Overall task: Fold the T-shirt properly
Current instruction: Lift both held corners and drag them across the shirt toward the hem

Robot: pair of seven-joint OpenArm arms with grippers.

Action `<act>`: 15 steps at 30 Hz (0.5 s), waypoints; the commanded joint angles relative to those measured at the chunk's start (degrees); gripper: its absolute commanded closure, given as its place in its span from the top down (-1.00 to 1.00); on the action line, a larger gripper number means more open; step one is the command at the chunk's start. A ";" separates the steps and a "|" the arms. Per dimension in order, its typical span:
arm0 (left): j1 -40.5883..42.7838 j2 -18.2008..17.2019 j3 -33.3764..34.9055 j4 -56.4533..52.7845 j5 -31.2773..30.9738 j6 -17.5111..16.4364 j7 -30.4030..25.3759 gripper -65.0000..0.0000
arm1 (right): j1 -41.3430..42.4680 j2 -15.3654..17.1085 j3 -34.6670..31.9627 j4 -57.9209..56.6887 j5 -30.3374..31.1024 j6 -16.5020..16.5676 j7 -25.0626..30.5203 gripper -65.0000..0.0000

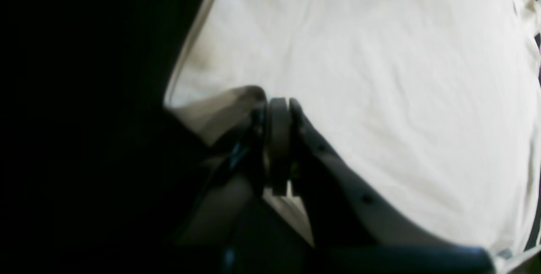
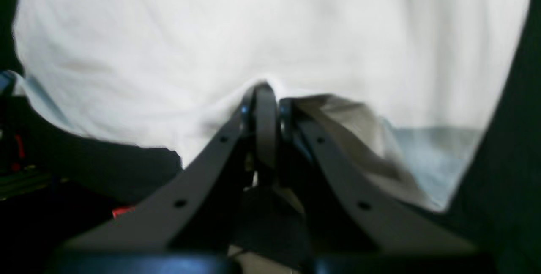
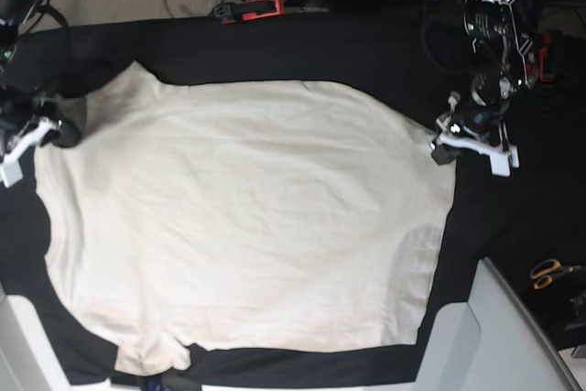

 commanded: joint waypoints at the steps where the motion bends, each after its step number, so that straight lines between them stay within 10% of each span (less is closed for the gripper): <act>1: -1.61 -0.74 -0.13 0.65 -0.86 -0.59 -1.12 -1.00 | 1.42 1.88 -0.29 -0.16 0.97 0.24 1.00 -0.99; 15: -9.70 1.02 -0.04 -3.39 8.55 -0.50 -0.95 -1.00 | 12.23 8.56 -10.14 -15.99 0.97 0.24 10.94 -0.99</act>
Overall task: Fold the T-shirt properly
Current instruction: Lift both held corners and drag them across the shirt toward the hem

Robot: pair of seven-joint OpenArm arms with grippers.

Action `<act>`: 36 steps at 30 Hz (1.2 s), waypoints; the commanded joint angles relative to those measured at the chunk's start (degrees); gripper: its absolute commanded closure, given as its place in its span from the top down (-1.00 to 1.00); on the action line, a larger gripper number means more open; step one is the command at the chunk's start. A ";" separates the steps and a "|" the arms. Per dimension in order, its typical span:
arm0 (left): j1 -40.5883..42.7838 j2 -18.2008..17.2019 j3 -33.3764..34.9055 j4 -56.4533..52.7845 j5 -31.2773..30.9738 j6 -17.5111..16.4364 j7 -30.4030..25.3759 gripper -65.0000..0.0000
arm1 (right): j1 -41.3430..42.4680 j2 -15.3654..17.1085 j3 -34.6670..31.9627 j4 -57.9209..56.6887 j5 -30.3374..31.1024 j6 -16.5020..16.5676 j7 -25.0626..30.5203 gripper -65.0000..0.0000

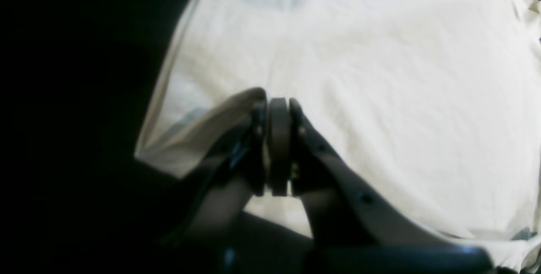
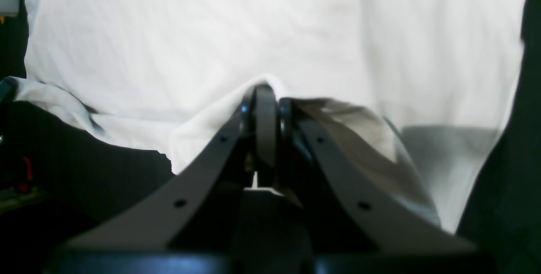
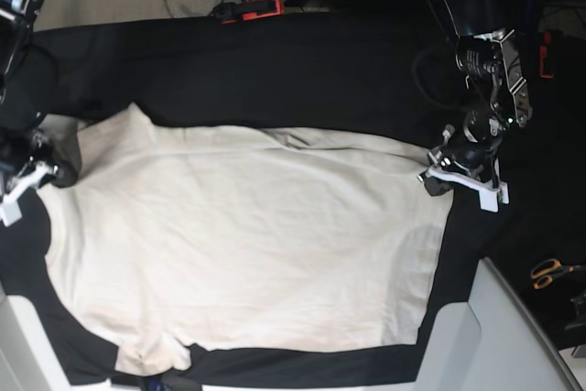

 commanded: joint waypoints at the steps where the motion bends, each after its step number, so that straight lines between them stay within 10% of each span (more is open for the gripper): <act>1: -1.81 -0.81 -0.15 0.27 -0.48 -0.52 -0.99 -1.00 | 2.09 1.13 -0.57 -0.08 1.28 0.50 1.80 -0.99; 22: -11.13 -0.55 -0.15 -7.99 9.37 -0.52 -1.52 -1.00 | 8.07 2.36 -9.27 -5.62 1.28 0.59 16.40 -0.99; 36: -13.51 -0.64 -0.15 -15.81 9.37 -0.52 -12.33 -1.00 | 8.16 1.92 -9.27 -5.62 1.28 1.03 22.82 -0.99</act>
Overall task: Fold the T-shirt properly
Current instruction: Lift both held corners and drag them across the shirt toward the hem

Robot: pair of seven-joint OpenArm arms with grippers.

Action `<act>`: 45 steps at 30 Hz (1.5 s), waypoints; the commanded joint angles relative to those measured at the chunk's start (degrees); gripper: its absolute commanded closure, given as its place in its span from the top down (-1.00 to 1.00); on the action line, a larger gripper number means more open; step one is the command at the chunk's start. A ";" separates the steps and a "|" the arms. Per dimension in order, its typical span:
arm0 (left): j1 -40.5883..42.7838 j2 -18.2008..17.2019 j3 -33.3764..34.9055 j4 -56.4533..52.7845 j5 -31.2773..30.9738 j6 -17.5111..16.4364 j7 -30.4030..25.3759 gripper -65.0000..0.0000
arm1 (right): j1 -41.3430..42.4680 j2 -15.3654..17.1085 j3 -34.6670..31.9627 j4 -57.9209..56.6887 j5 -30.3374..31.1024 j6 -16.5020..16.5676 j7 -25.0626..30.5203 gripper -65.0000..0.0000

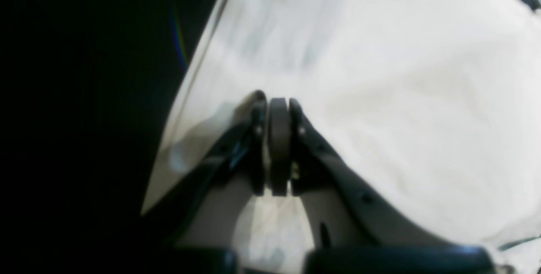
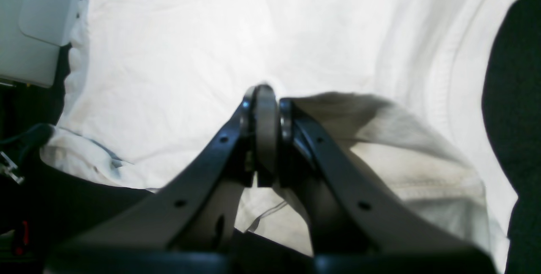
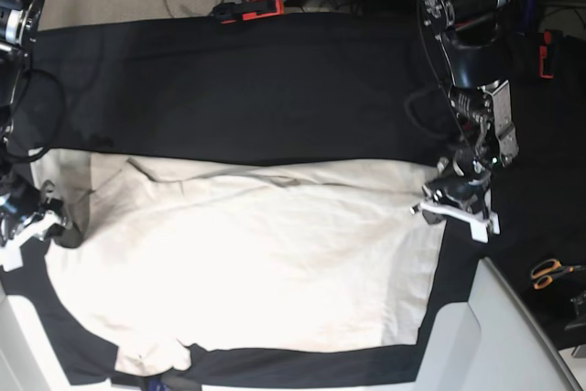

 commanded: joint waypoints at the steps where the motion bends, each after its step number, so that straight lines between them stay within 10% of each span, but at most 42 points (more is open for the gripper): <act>1: -1.77 -0.66 0.35 0.64 -0.82 -0.52 -2.19 -1.00 | 1.60 0.87 0.17 0.78 1.28 0.72 1.99 -0.99; 45: -2.65 -3.03 5.89 -1.73 -0.90 4.67 -13.89 -1.00 | 7.14 0.96 -6.24 -7.22 1.28 2.61 11.13 -0.99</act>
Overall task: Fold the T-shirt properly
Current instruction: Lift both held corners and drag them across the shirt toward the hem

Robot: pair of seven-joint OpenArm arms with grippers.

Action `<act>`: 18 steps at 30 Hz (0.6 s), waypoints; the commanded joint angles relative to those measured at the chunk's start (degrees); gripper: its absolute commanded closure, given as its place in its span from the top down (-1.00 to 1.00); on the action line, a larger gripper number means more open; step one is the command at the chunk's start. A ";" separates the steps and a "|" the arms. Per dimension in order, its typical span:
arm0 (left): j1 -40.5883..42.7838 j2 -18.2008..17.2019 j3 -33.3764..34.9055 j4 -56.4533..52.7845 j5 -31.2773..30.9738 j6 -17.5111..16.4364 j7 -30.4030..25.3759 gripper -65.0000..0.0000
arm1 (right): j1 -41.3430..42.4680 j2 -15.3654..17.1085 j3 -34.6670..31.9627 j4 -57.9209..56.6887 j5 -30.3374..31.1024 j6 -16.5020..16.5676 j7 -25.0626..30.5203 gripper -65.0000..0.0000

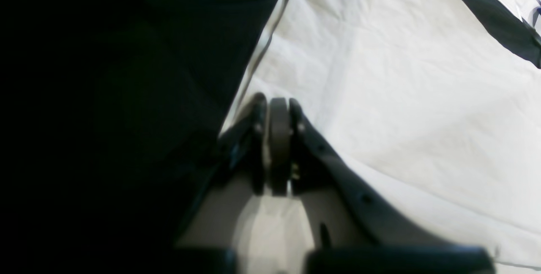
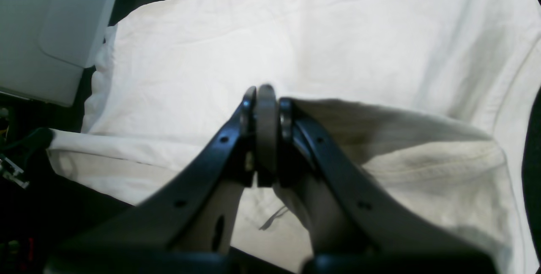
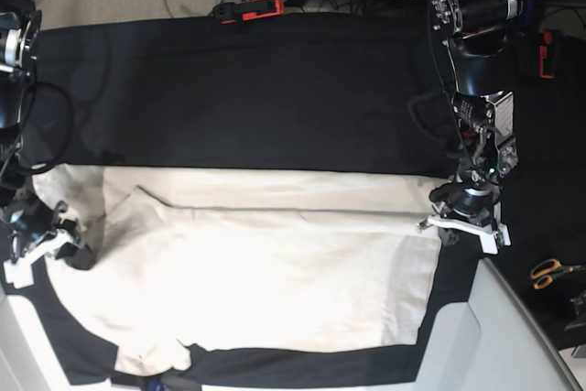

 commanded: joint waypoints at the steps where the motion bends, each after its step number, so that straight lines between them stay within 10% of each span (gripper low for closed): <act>1: -1.45 -0.65 -0.01 0.83 -0.53 -0.06 -1.45 -1.00 | 1.72 1.09 0.14 0.83 1.28 0.52 1.62 -0.99; 10: -1.62 -0.65 0.08 0.83 -0.45 0.03 -1.54 -1.00 | 1.72 1.00 0.67 0.74 1.28 0.52 3.47 -0.93; 13: -1.97 -0.65 -0.36 0.83 -0.45 0.03 -1.54 -1.00 | 1.63 1.00 0.75 0.74 1.37 0.52 3.91 -0.48; 18: -2.33 -0.74 -0.63 1.09 -0.80 0.03 -1.62 0.16 | 1.54 1.00 0.84 0.74 1.81 0.52 3.91 0.25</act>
